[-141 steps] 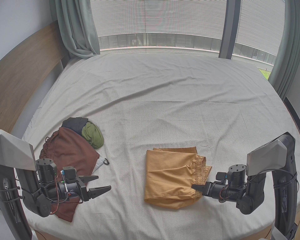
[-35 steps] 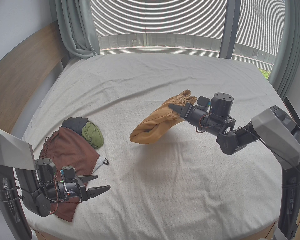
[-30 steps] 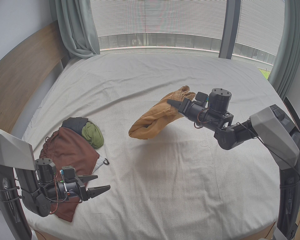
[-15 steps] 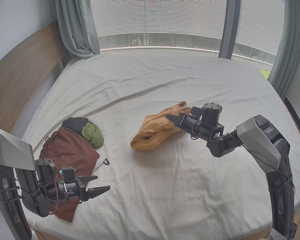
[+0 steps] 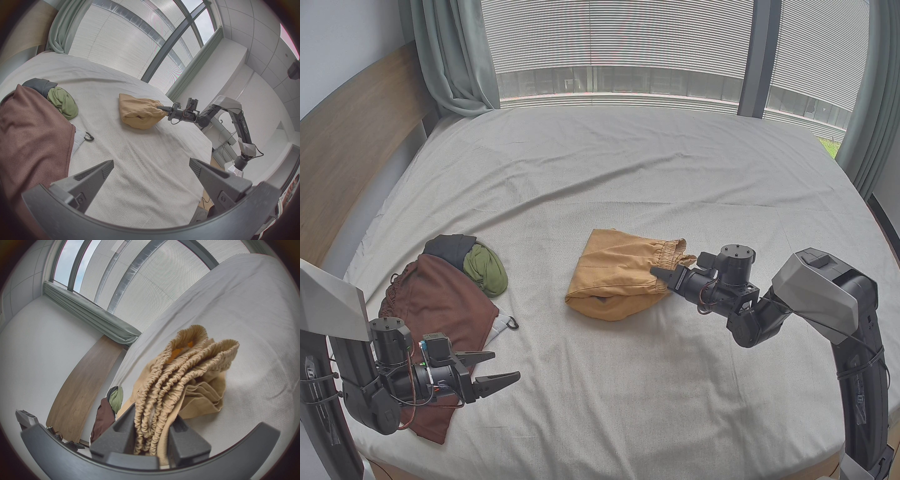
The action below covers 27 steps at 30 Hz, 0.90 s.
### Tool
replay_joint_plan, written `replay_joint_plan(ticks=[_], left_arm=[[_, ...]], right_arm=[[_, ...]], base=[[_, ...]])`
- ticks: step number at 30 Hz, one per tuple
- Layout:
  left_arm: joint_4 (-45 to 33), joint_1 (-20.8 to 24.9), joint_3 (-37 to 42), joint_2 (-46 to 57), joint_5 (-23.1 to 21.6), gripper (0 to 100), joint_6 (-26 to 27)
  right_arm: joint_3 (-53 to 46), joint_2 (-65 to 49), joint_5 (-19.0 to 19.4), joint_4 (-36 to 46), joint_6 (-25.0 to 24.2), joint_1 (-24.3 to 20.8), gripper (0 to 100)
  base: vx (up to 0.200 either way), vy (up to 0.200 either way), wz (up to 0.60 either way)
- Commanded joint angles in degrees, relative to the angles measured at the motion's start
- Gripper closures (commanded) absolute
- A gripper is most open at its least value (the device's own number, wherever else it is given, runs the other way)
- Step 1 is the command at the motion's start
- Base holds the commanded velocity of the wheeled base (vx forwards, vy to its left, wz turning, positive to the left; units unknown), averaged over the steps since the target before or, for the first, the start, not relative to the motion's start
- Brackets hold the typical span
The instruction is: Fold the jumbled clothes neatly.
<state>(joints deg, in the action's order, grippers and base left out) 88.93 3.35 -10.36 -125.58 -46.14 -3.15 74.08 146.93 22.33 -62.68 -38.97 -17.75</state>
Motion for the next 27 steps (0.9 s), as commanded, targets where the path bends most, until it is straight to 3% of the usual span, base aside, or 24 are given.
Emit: replay_joint_plan(ticks=[1, 6, 7, 13, 19, 27], left_arm=[[0.0, 0.0, 0.0, 0.1, 0.0, 0, 0.0], [0.0, 0.1, 0.0, 0.0, 0.0, 0, 0.0], [0.0, 0.0, 0.0, 0.0, 0.0, 0, 0.0], [0.0, 0.0, 0.0, 0.1, 0.0, 0, 0.0], [0.0, 0.0, 0.0, 0.0, 0.0, 0, 0.0], [0.0, 0.0, 0.0, 0.0, 0.0, 0, 0.0]], right_arm=[[-2.4, 2.0, 0.0, -1.8, 0.0, 0.7, 100], [-3.9, 2.2, 0.0, -3.6, 0.0, 1.0, 100], [-4.0, 2.3, 0.0, -3.7, 0.0, 1.0, 0], [-4.5, 2.3, -0.1, -4.6, 0.0, 1.0, 0], [-13.3, -1.4, -0.1, -4.8, 0.9, 0.4, 0], [-24.1, -5.3, 0.2, -6.0, 6.6, -1.9, 0]], base=[[0.000, 0.000, 0.00], [0.000, 0.000, 0.00], [0.000, 0.000, 0.00], [0.000, 0.000, 0.00], [0.000, 0.000, 0.00], [0.000, 0.000, 0.00]])
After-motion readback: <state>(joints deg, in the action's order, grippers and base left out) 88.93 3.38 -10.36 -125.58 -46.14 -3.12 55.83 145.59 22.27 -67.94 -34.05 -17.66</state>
